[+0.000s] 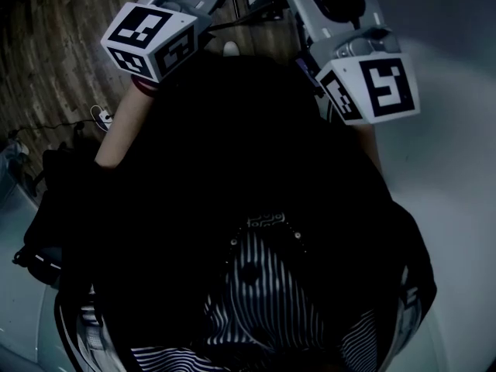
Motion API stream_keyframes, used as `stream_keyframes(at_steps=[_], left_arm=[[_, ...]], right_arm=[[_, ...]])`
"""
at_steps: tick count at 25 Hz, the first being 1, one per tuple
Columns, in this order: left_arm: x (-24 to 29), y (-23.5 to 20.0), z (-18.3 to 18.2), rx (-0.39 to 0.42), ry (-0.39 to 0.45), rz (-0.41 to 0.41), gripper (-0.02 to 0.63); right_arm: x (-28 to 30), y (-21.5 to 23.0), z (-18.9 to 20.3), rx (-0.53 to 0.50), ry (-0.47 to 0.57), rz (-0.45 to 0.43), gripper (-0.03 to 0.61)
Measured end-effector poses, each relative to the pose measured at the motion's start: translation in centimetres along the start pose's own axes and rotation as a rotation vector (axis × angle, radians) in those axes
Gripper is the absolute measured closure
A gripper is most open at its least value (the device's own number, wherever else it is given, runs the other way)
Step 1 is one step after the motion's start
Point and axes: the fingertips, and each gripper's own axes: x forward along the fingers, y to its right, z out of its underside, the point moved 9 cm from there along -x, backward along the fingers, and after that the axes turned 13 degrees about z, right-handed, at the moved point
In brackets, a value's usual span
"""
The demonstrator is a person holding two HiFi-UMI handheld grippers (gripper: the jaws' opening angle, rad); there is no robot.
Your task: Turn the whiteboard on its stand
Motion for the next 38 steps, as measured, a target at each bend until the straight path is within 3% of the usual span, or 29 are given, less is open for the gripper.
stream_keyframes(at_steps=[4, 8, 13, 17, 22, 28, 38], left_arm=[[0.4, 0.4, 1.3, -0.032, 0.008, 0.001, 0.626], [-1.7, -0.8, 0.5, -0.062, 0.028, -0.050, 0.626], [-3.0, -0.6, -0.7, -0.045, 0.041, -0.066, 0.626], [-2.4, -1.2, 0.8, -0.044, 0.010, -0.053, 0.626], [-2.2, -1.8, 2.1, -0.040, -0.010, -0.065, 0.626], [-3.4, -2.8, 2.9, -0.036, -0.015, -0.083, 0.626], [-5.7, -2.4, 2.4, -0.026, -0.003, -0.107, 0.626]], right_arm=[[-1.7, -0.1, 0.5, 0.005, -0.020, 0.010, 0.453], [-2.8, -1.5, -1.1, 0.001, -0.026, 0.004, 0.452], [-3.1, -2.4, -2.1, 0.020, -0.010, 0.015, 0.451], [-1.4, -2.3, -0.8, 0.034, 0.016, 0.044, 0.456], [0.4, -2.0, 0.6, 0.086, 0.045, 0.157, 0.476], [2.9, -4.9, 1.1, 0.034, 0.059, 0.122, 0.457], [5.2, -1.4, 0.2, 0.058, 0.088, 0.206, 0.472]])
